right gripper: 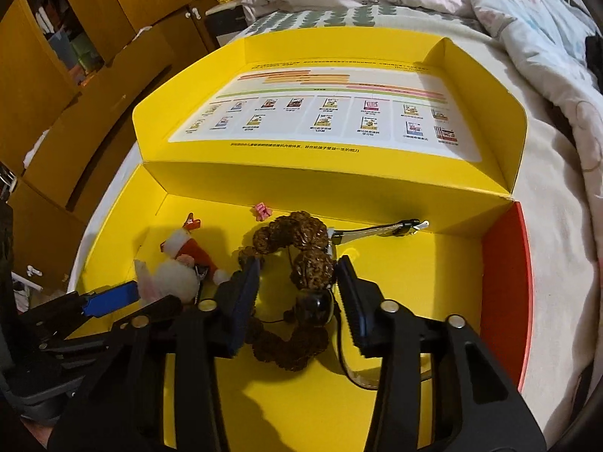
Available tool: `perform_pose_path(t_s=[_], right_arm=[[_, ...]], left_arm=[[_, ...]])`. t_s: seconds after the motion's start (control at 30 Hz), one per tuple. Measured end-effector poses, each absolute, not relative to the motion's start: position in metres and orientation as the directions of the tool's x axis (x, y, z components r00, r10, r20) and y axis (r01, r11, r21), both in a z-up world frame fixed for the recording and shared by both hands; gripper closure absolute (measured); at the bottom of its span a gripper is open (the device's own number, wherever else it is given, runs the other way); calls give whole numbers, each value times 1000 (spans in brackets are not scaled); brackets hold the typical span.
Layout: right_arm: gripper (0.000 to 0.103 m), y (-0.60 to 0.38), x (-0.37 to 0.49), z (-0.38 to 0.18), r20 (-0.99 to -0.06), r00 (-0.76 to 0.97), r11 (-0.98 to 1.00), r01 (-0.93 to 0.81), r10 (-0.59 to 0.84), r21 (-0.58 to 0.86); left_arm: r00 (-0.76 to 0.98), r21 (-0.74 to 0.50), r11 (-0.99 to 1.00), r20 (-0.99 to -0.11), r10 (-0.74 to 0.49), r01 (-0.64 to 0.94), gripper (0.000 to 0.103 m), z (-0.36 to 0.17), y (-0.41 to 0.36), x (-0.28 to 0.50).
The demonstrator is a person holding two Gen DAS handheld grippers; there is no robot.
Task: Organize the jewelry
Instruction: 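Grasp the brown bead bracelet with the right tool while the left tool grasps the white rabbit plush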
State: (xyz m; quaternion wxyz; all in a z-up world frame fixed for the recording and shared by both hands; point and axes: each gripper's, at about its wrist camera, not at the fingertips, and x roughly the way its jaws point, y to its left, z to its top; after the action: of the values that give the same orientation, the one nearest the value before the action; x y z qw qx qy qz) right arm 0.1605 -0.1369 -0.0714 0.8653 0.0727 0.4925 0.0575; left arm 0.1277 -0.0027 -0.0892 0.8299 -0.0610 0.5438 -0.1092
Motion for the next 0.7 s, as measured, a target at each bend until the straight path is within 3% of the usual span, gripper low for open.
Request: perform_pose_path(t_s=[0.07,0.13,0.27,0.7], right_arm=[[72,-137,160,-71,-845,509,984,-26,165,177],[77,-135,159,-70,-848,506,986,-31,158,165],[80,-133,158,-71,-847,507,987,-43,158,158],[83,-129,151,-46,-823,536,981,-62,188,184]], left_arm=[[390,-215,969,-887,-246,122,53,-87,-4,127],[389,-228,965,-884,-260,127,64,-86,-4,126],[380,-251,959,-881,-283,133,75,-86,-3,127],[392,-304,944,-859,-329,126,78,-77,4,124]])
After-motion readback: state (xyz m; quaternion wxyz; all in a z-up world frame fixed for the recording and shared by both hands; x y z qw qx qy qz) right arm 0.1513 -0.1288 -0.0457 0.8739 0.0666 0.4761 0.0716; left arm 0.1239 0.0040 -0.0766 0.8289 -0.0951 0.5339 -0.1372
